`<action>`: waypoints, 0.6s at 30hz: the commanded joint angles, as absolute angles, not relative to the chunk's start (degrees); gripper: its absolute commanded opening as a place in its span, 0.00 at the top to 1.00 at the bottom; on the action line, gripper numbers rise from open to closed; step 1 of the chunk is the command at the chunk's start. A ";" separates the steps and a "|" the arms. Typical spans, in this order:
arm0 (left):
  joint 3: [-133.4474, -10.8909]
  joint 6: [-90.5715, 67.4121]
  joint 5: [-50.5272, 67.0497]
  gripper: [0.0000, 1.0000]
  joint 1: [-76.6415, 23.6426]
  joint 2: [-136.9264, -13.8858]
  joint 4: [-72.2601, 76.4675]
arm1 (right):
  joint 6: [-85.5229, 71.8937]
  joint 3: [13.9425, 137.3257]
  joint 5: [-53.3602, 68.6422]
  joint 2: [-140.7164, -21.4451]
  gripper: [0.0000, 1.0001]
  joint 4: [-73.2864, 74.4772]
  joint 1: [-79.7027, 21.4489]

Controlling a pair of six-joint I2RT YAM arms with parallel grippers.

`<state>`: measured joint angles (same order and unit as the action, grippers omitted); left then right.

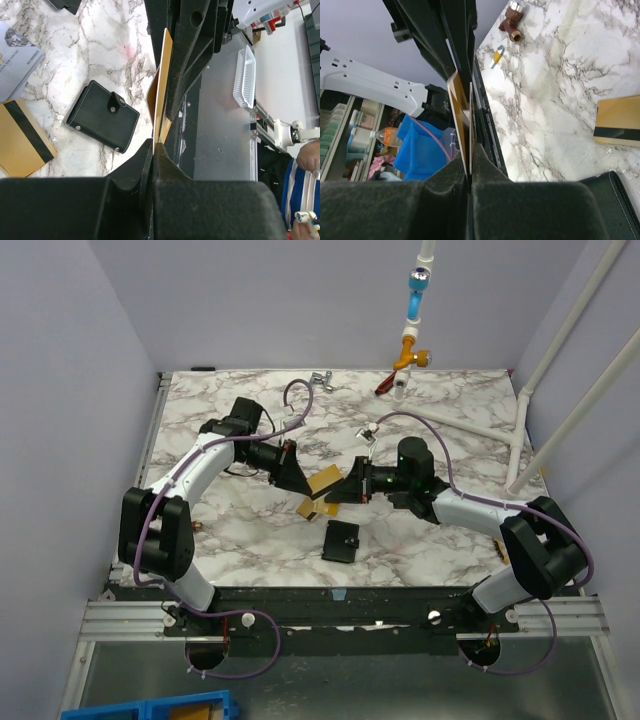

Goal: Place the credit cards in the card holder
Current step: Pick up the credit card from the center of the board, then place the credit card at the center of the board.

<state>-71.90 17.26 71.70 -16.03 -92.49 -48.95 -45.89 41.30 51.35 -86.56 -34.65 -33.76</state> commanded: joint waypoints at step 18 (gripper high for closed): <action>-63.98 1.24 44.01 1.00 -17.09 -95.40 -32.84 | -35.65 38.38 35.92 -80.58 0.99 2.55 -33.99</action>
<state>-66.87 4.56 55.42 -14.66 -93.21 -34.98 -38.37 40.03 43.13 -82.65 -9.13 -33.80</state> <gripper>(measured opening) 0.012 0.009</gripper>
